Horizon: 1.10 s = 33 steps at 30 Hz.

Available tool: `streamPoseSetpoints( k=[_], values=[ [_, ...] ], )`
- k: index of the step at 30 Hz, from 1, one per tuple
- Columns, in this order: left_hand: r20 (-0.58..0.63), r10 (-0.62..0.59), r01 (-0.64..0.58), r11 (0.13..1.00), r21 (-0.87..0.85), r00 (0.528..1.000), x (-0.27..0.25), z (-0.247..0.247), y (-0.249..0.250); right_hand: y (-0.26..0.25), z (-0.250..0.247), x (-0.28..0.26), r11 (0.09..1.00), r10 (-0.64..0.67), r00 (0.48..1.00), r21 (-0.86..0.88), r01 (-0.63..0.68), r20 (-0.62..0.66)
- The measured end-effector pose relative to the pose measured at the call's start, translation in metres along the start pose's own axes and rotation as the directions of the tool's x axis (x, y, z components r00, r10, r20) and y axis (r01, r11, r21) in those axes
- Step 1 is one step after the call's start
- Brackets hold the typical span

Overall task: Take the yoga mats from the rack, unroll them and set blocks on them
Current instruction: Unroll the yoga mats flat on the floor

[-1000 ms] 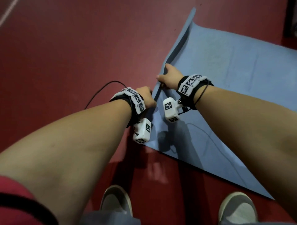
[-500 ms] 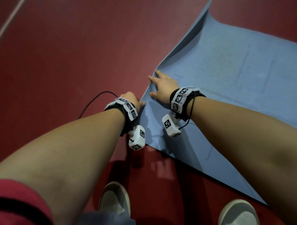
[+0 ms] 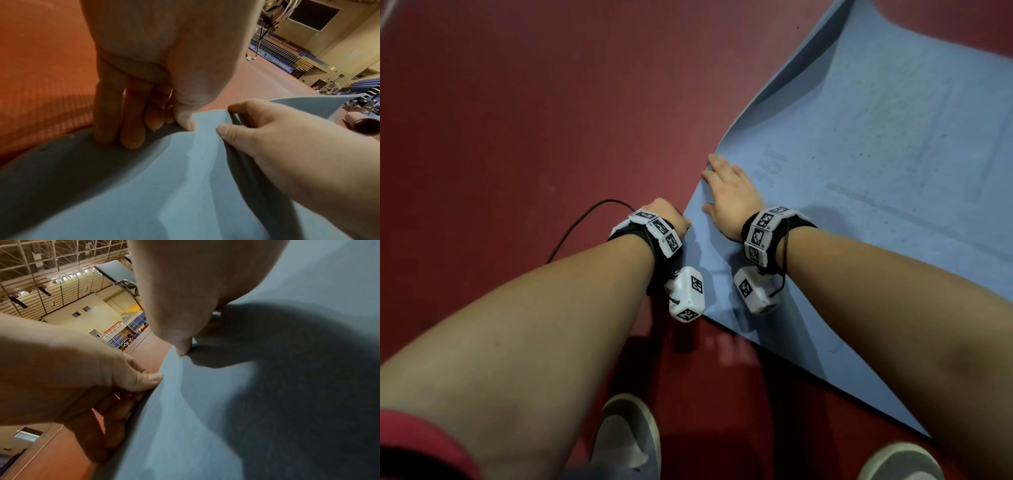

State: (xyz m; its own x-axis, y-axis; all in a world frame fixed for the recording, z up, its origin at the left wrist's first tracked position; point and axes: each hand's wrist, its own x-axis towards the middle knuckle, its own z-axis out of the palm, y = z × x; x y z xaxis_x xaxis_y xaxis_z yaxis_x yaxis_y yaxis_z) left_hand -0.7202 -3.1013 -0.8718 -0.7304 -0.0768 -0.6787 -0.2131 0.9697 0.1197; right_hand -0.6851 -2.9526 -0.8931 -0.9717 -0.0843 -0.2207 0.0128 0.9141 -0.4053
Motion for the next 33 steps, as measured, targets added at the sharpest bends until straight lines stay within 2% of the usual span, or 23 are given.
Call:
streamPoseSetpoints(
  k=[3, 6, 10, 13, 19, 25, 33],
  values=[
    [0.029, -0.006, 0.004, 0.997, 0.081, 1.0, 0.002, -0.005, 0.003, 0.0, 0.003, 0.003, 1.0, -0.01, 1.0, -0.025, 0.01, 0.025],
    [-0.018, 0.019, -0.016, 0.991, 0.135, 1.0, 0.002, -0.007, 0.009, 0.0, 0.0, 0.005, 0.999, -0.005, 0.997, -0.039, 0.008, 0.075],
    [-0.066, 0.21, -0.195, 0.963, 0.184, 0.975, -0.014, -0.007, 0.02, 0.003, -0.008, 0.005, 1.0, -0.003, 0.99, -0.017, 0.005, 0.138],
    [-0.01, 0.332, -0.32, 0.918, 0.235, 0.943, -0.024, -0.005, 0.024, 0.01, -0.019, 0.007, 1.0, 0.003, 0.984, -0.009, -0.001, 0.177],
    [-0.023, 0.29, -0.275, 0.926, 0.258, 0.957, -0.013, 0.001, 0.036, 0.025, -0.034, 0.01, 0.997, 0.019, 0.978, -0.072, -0.004, 0.209],
    [0.003, 0.302, -0.289, 0.909, 0.302, 0.953, 0.002, -0.005, 0.049, 0.036, -0.037, 0.022, 0.988, 0.042, 0.968, -0.155, -0.003, 0.248],
    [0.039, 0.331, -0.326, 0.89, 0.319, 0.943, 0.018, -0.015, 0.074, 0.06, -0.046, 0.051, 0.983, 0.08, 0.979, -0.175, -0.047, 0.188]
  ],
)
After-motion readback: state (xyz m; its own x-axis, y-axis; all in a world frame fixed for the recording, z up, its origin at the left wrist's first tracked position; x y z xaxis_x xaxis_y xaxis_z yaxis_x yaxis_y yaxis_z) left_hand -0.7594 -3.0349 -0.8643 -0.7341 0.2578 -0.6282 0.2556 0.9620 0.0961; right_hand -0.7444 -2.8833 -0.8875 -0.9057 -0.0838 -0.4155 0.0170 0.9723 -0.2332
